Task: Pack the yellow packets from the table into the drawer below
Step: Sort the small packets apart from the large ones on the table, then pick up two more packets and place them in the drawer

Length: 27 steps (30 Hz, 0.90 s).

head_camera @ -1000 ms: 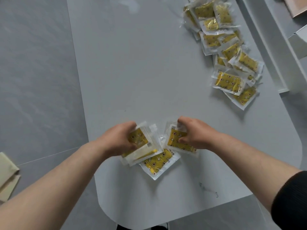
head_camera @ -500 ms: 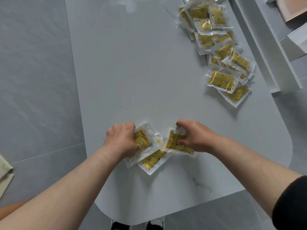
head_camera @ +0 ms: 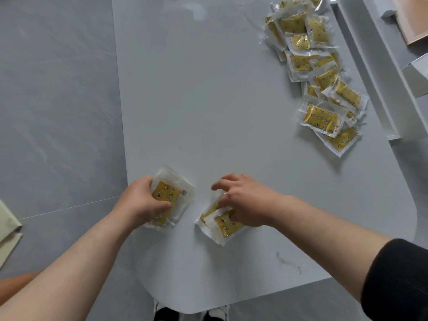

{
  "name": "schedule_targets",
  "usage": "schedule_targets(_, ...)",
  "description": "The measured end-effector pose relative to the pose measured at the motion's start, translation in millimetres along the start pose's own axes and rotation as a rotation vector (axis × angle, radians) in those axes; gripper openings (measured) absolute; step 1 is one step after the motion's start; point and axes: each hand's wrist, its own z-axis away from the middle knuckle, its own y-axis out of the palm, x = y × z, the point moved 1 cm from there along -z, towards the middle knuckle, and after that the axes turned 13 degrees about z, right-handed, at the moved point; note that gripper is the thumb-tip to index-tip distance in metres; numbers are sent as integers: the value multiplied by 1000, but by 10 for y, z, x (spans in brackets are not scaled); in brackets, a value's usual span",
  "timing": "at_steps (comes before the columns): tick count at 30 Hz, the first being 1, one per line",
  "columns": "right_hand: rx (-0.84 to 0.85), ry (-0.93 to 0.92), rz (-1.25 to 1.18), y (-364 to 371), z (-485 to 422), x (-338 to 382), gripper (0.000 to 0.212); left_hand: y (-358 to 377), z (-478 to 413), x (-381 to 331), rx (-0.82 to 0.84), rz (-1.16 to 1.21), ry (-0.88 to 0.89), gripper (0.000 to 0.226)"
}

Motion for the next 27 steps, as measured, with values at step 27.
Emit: schedule_targets(27, -461, 958, -1661, -1025, 856, 904, 20, -1009, 1205, -298, 99, 898, -155, 19)
